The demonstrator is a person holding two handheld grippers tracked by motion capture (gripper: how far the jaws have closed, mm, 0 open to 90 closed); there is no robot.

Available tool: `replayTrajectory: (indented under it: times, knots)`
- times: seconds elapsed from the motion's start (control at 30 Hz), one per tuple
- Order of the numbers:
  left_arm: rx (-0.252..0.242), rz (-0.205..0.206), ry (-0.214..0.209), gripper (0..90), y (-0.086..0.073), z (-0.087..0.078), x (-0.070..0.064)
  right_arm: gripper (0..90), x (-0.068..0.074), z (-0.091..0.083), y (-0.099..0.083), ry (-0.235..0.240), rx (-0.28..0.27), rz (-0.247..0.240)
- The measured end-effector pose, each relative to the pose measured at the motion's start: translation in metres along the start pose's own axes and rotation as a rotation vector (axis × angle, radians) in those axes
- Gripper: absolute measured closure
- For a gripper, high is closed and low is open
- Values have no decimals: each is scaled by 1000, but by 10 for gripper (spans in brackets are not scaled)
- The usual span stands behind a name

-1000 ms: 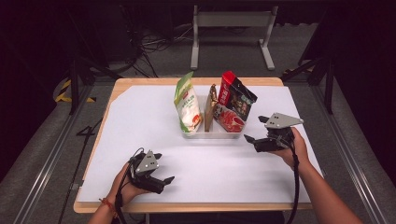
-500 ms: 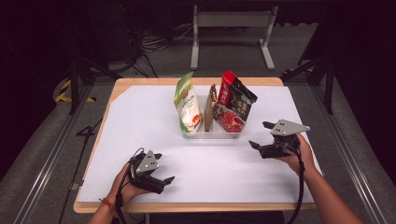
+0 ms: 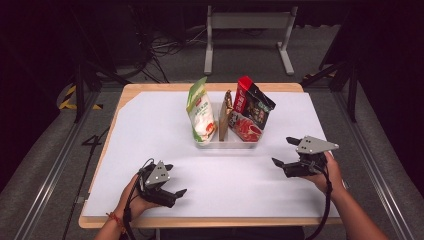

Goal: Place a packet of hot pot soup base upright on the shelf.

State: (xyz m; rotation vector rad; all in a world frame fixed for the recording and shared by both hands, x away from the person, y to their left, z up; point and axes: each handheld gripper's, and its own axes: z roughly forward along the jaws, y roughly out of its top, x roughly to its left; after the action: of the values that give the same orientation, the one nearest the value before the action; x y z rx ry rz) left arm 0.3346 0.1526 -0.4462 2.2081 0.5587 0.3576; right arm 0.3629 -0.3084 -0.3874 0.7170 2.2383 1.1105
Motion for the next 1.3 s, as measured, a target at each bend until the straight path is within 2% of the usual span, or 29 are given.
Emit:
replayTrajectory:
  times: [0.37, 0.63, 1.0, 1.3]
  knots:
    - [2, 4, 1, 94, 0, -1, 0, 154, 8, -4, -15, 22, 29, -25]
    - [0, 2, 0, 94, 0, -1, -1, 154, 19, -10, -29, 44, 34, -78]
    - [1, 0, -1, 94, 0, 0, -1, 154, 26, -19, -47, 65, 22, -66]
    - [0, 3, 1, 93, 0, -1, -2, 154, 27, -30, -61, 36, 10, -15]
